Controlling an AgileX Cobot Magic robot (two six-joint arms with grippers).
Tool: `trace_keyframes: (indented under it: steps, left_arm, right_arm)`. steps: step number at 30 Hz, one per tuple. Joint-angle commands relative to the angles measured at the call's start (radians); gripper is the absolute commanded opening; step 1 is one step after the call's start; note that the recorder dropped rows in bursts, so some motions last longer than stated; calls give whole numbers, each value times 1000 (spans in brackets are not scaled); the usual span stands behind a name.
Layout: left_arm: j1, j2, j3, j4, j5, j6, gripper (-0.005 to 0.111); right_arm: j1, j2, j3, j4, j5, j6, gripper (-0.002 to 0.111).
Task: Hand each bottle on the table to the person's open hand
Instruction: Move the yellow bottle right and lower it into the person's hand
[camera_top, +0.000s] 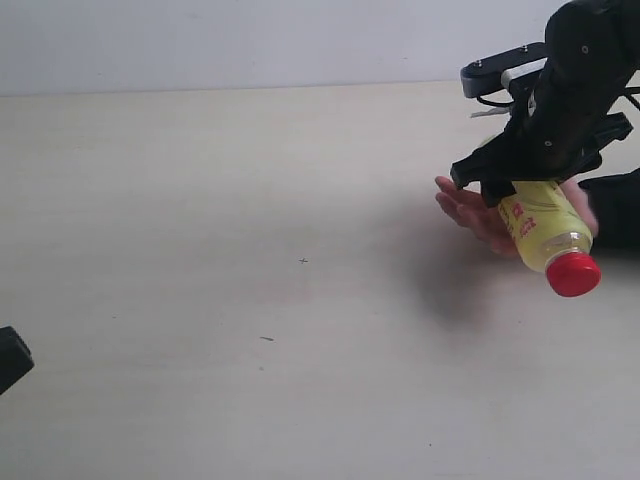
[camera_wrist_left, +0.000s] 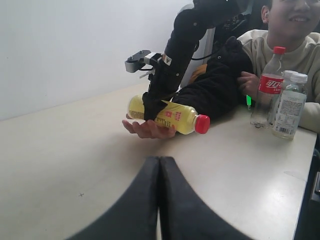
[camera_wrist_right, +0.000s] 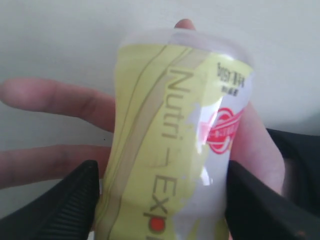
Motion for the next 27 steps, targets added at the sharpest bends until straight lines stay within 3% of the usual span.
trace_keyframes:
  steps: [1, 3, 5, 8, 27]
  left_arm:
    - [3, -6, -2, -5, -5, 0, 0]
    - [3, -6, -2, -5, -5, 0, 0]
    - [3, -6, -2, -5, -5, 0, 0]
    - [3, -6, -2, -5, -5, 0, 0]
    - [3, -6, -2, -5, -5, 0, 0]
  right_arm:
    - [-4, 2, 3, -19, 1, 5, 5]
    - [-4, 2, 3, -19, 2, 5, 25]
    - [-2, 2, 3, -13, 28, 5, 56]
    - [-2, 2, 3, -1, 32, 5, 77]
    - [-2, -3, 3, -3, 32, 5, 80]
